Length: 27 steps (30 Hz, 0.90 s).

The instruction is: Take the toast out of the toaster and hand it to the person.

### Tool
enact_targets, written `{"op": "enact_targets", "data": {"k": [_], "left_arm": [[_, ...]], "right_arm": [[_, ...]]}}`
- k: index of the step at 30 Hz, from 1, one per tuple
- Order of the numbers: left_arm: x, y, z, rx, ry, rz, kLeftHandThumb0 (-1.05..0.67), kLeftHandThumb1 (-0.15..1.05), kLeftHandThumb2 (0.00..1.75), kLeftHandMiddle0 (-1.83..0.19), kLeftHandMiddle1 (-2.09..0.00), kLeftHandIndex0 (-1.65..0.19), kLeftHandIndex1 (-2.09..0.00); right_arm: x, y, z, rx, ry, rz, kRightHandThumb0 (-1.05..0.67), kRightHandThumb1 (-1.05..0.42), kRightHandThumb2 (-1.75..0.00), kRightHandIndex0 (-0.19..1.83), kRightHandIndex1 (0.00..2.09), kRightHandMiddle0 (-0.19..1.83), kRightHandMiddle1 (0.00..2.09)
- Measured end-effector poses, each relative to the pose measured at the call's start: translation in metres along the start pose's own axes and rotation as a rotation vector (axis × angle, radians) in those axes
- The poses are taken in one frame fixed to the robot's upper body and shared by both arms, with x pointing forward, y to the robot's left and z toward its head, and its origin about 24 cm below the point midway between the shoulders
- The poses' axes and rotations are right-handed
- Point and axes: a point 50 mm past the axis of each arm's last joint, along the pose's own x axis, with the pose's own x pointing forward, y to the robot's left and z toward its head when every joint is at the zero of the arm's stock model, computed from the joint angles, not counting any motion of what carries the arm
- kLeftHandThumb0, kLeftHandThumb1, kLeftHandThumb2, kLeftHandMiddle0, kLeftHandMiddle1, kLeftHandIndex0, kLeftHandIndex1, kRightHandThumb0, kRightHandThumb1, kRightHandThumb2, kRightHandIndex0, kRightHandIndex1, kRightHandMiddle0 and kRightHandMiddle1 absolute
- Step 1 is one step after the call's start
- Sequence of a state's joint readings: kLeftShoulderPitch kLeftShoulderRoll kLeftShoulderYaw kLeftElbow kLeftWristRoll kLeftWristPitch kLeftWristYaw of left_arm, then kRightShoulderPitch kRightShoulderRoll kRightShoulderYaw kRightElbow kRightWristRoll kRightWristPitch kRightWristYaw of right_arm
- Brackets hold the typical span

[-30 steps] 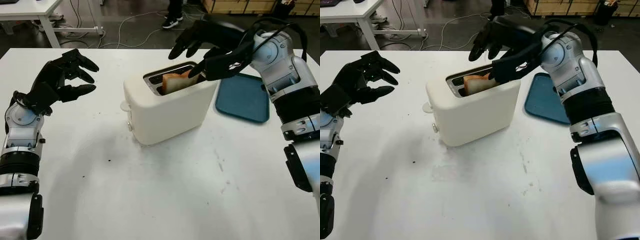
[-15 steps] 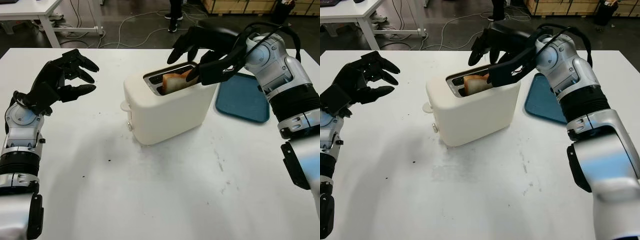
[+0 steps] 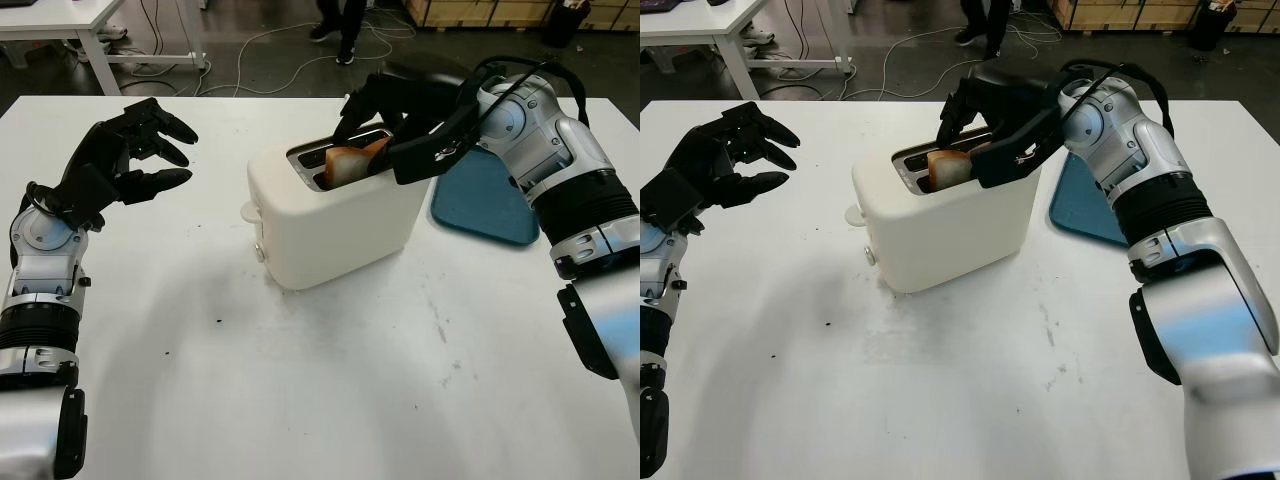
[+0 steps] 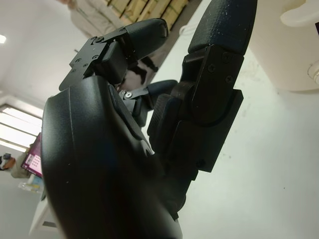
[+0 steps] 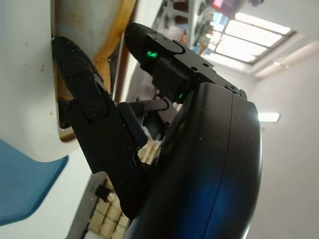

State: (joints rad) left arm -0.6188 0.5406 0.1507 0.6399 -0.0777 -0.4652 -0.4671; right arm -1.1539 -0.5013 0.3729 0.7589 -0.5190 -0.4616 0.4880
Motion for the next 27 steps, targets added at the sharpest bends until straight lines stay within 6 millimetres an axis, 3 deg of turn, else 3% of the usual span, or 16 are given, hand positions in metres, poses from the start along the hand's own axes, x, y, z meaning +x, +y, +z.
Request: {"op": "enact_targets", "data": {"k": [3, 5, 6, 9, 14, 18, 23, 26, 27], "left_arm": [[0.0001, -0.0001, 0.0001, 0.0, 0.0, 0.0, -1.05, 0.92, 0.03, -0.38, -1.36, -0.36, -1.24], [0.0001, -0.0001, 0.0001, 0.0, -0.001, 0.001, -1.05, 0.92, 0.03, -0.38, -1.36, -0.36, -1.24], [0.0001, -0.0001, 0.0001, 0.0, -0.001, 0.001, -1.05, 0.92, 0.03, -0.38, -1.36, -0.36, -1.24], [0.0001, 0.0001, 0.0001, -0.001, 0.0, 0.005, -1.05, 0.92, 0.03, -0.38, -1.37, -0.36, -1.25], [0.0002, -0.0001, -0.0002, -0.003, 0.003, 0.004, -1.05, 0.92, 0.02, -0.38, -1.37, -0.36, -1.24], [0.0002, -0.0001, -0.0002, -0.003, 0.003, 0.004, -1.05, 0.92, 0.02, -0.38, -1.37, -0.36, -1.25], [0.0003, 0.0001, 0.0, -0.002, 0.002, 0.007, -1.05, 0.92, 0.02, -0.38, -1.37, -0.36, -1.25], [0.0004, 0.0001, 0.0002, -0.003, 0.002, 0.008, -1.05, 0.92, 0.02, -0.39, -1.37, -0.37, -1.25], [0.0005, 0.0002, 0.0005, -0.002, 0.001, 0.009, -1.05, 0.92, 0.02, -0.39, -1.37, -0.37, -1.25]], "right_arm": [[0.001, 0.0007, 0.0013, 0.002, -0.005, 0.001, -0.55, -0.66, 0.0, 0.75, 0.97, 1.03, 0.01], [0.0014, 0.0011, 0.0016, 0.003, -0.006, 0.001, -0.55, -0.66, 0.0, 0.78, 0.8, 1.02, 0.0], [0.0016, 0.0015, 0.0019, 0.004, -0.008, 0.001, -0.55, -0.66, 0.0, 0.79, 0.75, 1.03, 0.01], [0.0017, 0.0017, 0.0022, 0.003, -0.01, 0.002, -0.55, -0.66, 0.0, 0.7, 1.09, 1.02, 0.0], [0.0018, 0.0014, 0.0035, -0.001, -0.016, 0.008, -0.55, -0.65, 0.0, 0.79, 0.53, 0.99, 0.0], [0.0017, 0.0021, 0.0036, 0.002, -0.018, 0.023, -0.52, -0.65, 0.0, 0.81, 0.37, 0.97, 0.0], [0.0021, 0.0029, 0.0043, 0.009, -0.023, 0.038, -0.52, -0.64, 0.0, 0.91, 0.42, 0.97, 0.01], [0.0025, 0.0037, 0.0047, 0.016, -0.027, 0.039, -0.5, -0.63, 0.0, 0.78, 1.15, 0.99, 0.01], [0.0023, 0.0043, 0.0045, 0.022, -0.028, 0.039, -0.49, -0.63, 0.0, 0.77, 1.27, 0.99, 0.01]]}}
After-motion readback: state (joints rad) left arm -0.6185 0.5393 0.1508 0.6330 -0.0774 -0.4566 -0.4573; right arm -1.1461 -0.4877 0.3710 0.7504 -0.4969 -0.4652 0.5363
